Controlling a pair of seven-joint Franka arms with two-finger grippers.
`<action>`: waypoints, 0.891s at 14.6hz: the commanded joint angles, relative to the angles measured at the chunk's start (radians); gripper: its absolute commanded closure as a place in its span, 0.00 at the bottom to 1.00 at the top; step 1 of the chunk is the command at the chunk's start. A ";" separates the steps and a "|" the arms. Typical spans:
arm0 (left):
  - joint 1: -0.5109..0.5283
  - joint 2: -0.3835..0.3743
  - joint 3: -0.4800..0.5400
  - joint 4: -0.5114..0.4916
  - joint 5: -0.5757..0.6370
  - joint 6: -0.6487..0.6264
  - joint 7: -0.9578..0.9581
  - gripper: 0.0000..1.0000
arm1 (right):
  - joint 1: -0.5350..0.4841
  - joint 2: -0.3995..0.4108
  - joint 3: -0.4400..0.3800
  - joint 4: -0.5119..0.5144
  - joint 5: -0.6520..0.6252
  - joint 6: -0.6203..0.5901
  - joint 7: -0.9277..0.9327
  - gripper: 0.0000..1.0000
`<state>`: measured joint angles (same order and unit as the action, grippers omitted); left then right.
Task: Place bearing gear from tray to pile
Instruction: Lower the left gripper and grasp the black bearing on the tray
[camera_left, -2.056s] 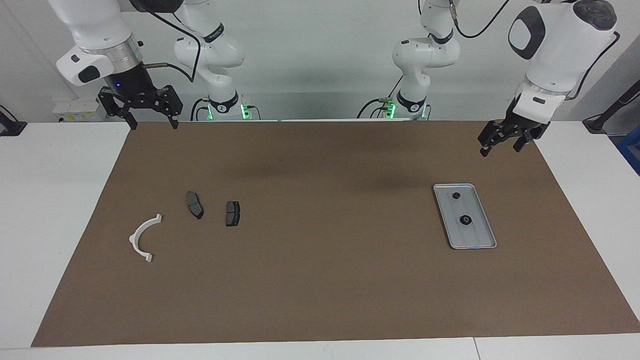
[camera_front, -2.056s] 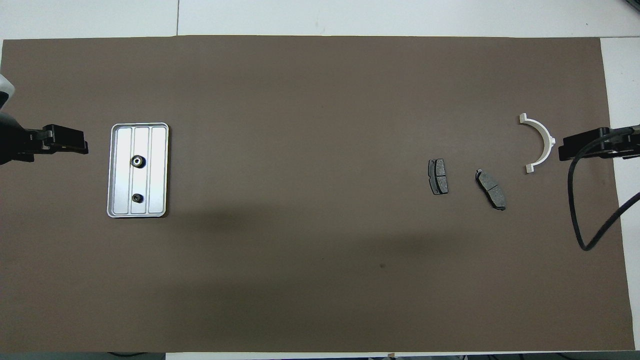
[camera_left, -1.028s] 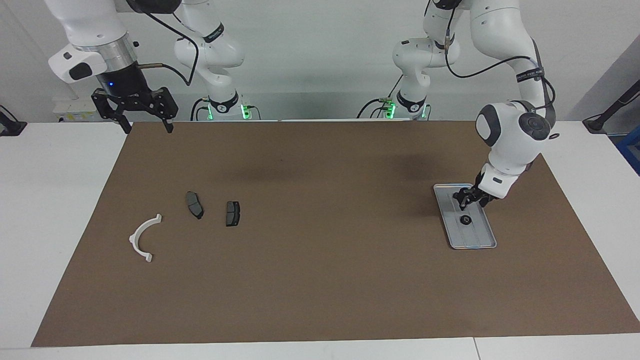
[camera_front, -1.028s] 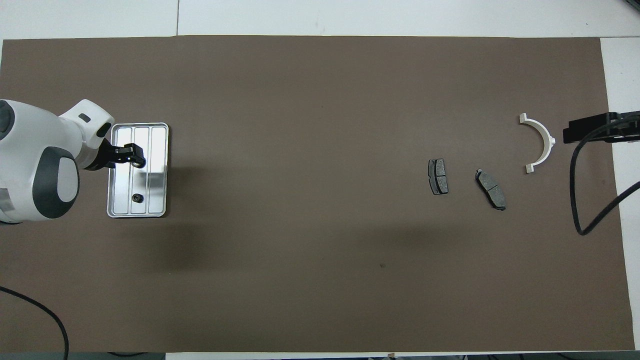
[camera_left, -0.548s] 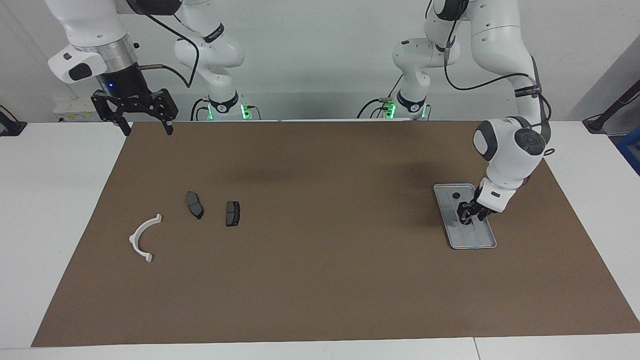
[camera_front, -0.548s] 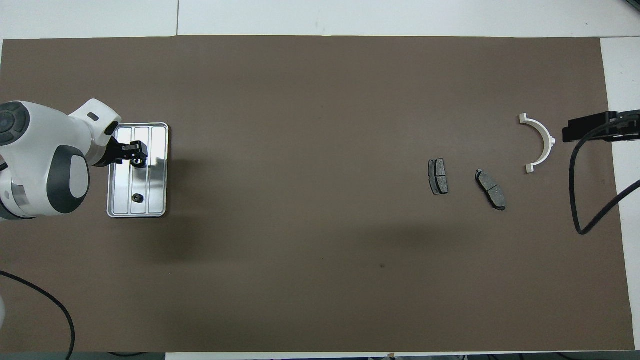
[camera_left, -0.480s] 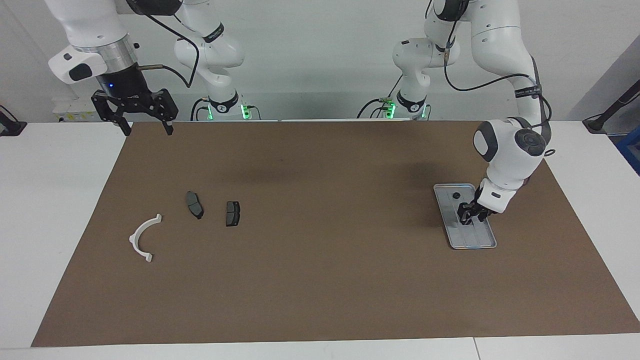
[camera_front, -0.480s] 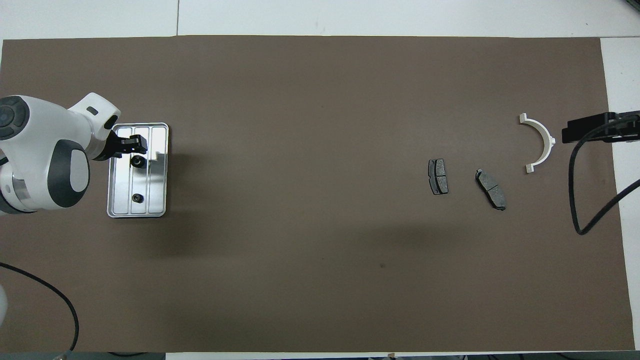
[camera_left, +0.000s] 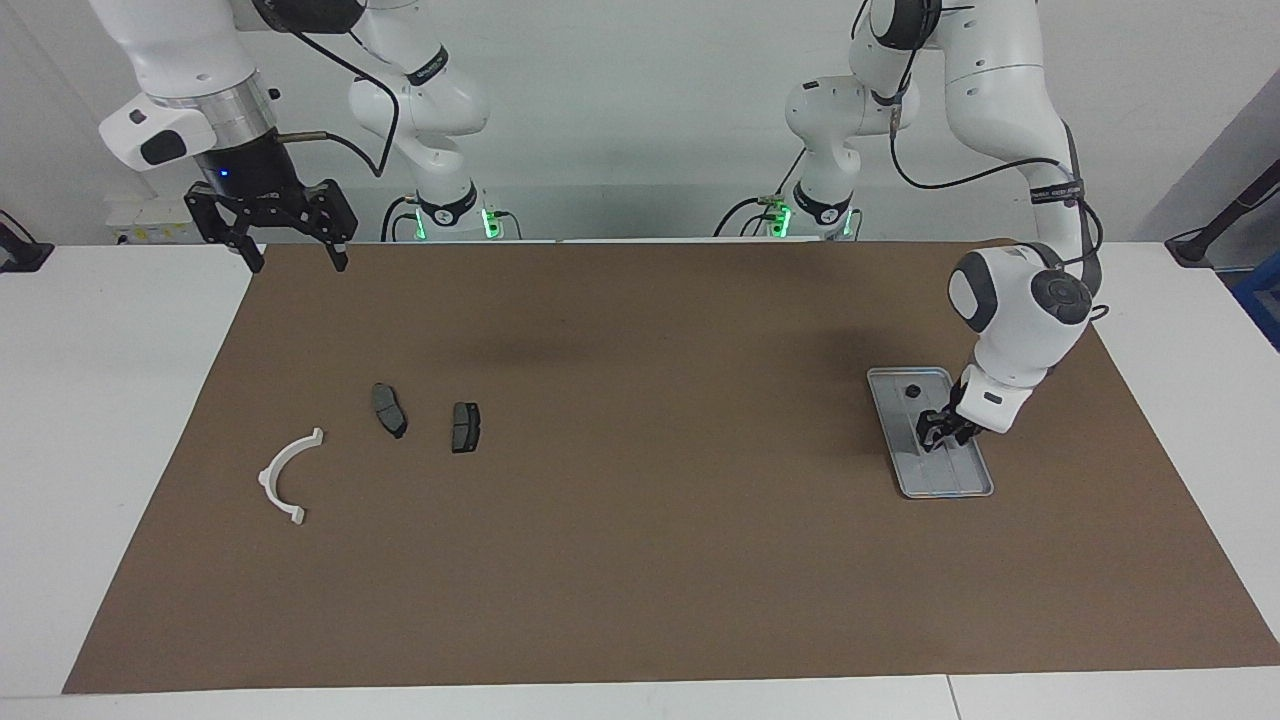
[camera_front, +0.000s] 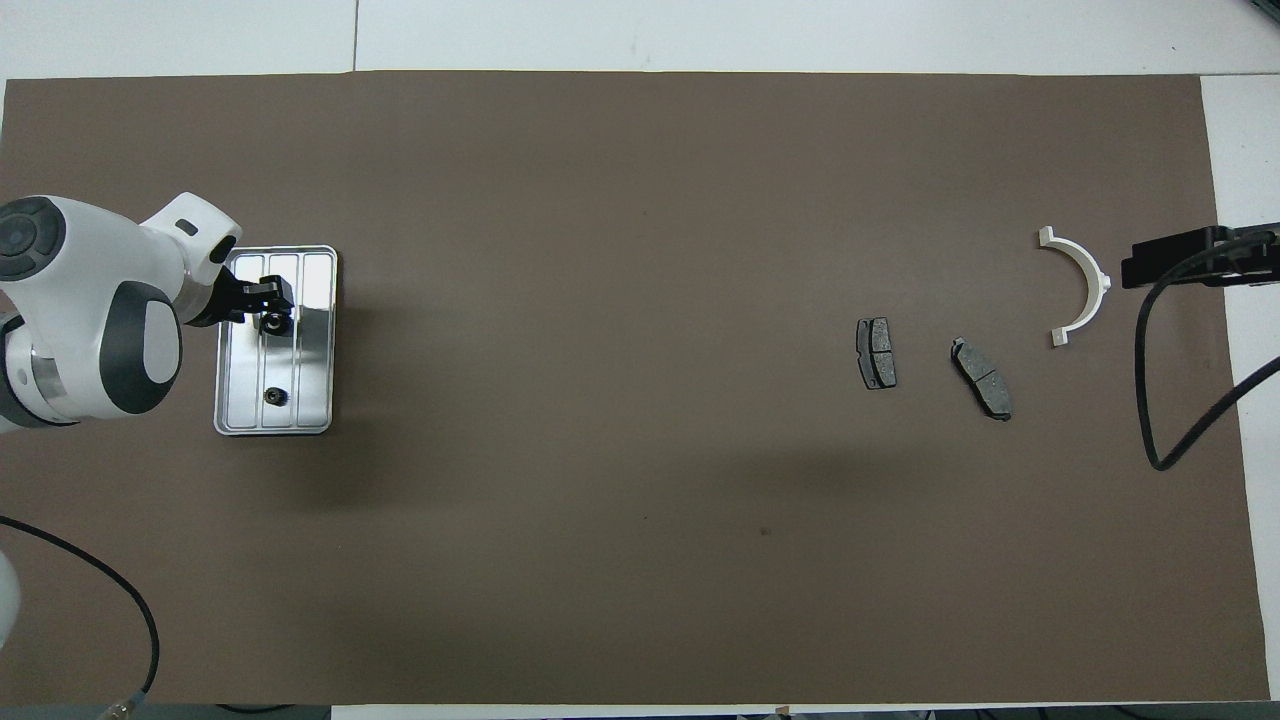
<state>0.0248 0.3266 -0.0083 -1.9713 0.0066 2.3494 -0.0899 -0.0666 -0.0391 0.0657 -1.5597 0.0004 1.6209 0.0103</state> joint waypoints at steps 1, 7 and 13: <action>0.007 0.002 -0.005 -0.017 -0.005 0.040 0.015 0.38 | -0.002 -0.015 0.003 -0.017 0.001 0.002 0.000 0.00; 0.004 0.003 -0.005 -0.044 -0.005 0.062 0.013 0.45 | -0.002 -0.016 0.003 -0.011 0.012 0.014 0.008 0.00; -0.011 0.002 -0.007 0.009 -0.010 -0.040 -0.002 1.00 | -0.001 -0.024 0.006 -0.008 0.029 0.011 0.002 0.00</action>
<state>0.0235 0.3277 -0.0158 -1.9980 0.0065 2.3746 -0.0900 -0.0639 -0.0441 0.0681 -1.5579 0.0123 1.6258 0.0103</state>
